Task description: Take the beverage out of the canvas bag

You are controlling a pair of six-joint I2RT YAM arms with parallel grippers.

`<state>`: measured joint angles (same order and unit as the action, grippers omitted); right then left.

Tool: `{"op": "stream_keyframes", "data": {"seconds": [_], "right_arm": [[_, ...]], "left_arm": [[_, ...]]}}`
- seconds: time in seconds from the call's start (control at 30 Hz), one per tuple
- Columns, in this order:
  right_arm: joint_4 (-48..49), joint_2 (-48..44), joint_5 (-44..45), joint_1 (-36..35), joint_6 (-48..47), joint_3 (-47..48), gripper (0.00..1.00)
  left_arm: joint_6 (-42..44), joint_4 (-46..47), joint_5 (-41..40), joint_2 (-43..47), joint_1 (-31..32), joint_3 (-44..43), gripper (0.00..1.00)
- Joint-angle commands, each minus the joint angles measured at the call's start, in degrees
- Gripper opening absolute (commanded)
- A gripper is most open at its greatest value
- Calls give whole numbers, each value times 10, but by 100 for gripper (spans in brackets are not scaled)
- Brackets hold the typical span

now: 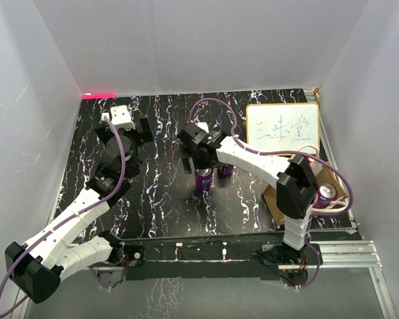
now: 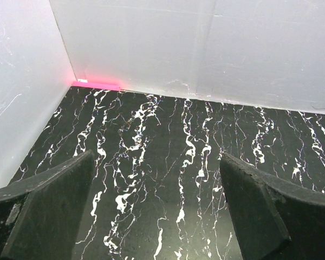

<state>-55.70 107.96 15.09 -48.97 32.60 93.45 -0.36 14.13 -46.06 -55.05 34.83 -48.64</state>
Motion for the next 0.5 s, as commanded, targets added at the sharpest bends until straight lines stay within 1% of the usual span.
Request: {"op": "stream_keyframes", "data": {"seconds": [0.0,0.1,0.23,0.47], "right_arm": [[-20,-73,10,-1,-7,41,94],[-34,-109,18,1,-10,40,95],[-48,-152,17,12,-10,30,99],[-66,-246,-19,79,-6,-12,98]], "left_arm": [[-8,6,1,7,-2,0,97],[-9,5,3,6,-3,0,97],[-12,2,4,6,-3,-1,97],[-16,0,7,9,-3,-2,97]]}}
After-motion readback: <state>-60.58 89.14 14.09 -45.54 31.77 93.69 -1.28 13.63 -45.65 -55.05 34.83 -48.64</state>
